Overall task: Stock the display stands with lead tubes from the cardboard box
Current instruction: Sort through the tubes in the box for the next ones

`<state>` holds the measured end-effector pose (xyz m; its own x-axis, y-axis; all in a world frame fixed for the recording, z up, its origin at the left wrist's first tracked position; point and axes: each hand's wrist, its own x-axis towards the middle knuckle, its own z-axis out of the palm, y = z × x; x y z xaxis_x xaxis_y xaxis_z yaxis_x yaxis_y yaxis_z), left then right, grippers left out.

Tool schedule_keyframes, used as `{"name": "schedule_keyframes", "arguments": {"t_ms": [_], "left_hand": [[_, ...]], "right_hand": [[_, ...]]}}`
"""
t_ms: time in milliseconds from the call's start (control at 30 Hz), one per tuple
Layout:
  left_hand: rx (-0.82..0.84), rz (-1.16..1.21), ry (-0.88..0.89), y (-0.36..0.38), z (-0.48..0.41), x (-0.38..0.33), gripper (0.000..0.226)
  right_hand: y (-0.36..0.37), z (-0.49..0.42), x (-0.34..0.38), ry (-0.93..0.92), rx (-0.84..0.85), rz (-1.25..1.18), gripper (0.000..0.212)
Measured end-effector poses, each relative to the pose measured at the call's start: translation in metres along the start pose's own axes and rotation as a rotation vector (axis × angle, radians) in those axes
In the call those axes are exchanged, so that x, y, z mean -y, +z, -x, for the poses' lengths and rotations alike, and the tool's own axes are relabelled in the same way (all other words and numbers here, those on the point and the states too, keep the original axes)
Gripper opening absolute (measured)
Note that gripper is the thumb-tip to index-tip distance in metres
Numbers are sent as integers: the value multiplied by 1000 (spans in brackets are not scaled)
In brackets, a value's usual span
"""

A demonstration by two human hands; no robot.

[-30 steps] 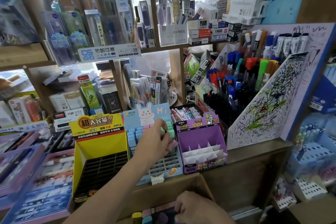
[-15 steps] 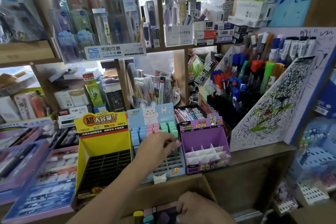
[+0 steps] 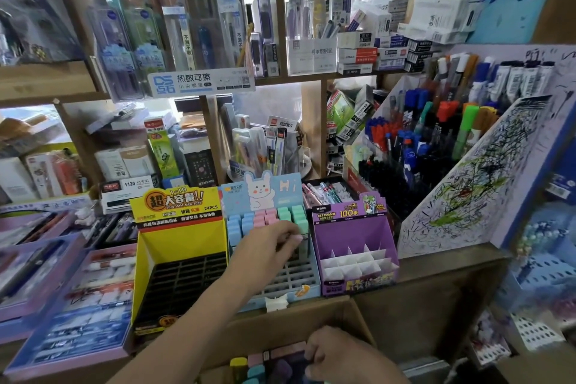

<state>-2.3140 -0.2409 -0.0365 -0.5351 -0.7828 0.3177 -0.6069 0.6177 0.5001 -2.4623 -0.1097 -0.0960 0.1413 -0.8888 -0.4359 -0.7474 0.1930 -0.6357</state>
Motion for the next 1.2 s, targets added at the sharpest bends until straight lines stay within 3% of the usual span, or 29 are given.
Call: {"name": "schedule_keyframes", "arguments": {"t_ms": [100, 367, 733, 867, 1200], "left_hand": [[-90, 10, -19, -11, 11, 10, 2], [-216, 68, -106, -27, 31, 35, 10], [-198, 109, -119, -24, 28, 34, 9], [-197, 148, -113, -25, 30, 33, 11], [-233, 190, -236, -24, 91, 38, 5]], "right_hand": [[3, -10, -6, 54, -7, -15, 31], [18, -24, -17, 148, 11, -23, 25], [20, -32, -24, 91, -10, 22, 19], [21, -34, -26, 125, 4, -23, 27], [31, -44, -33, 4, -17, -18, 7]]}}
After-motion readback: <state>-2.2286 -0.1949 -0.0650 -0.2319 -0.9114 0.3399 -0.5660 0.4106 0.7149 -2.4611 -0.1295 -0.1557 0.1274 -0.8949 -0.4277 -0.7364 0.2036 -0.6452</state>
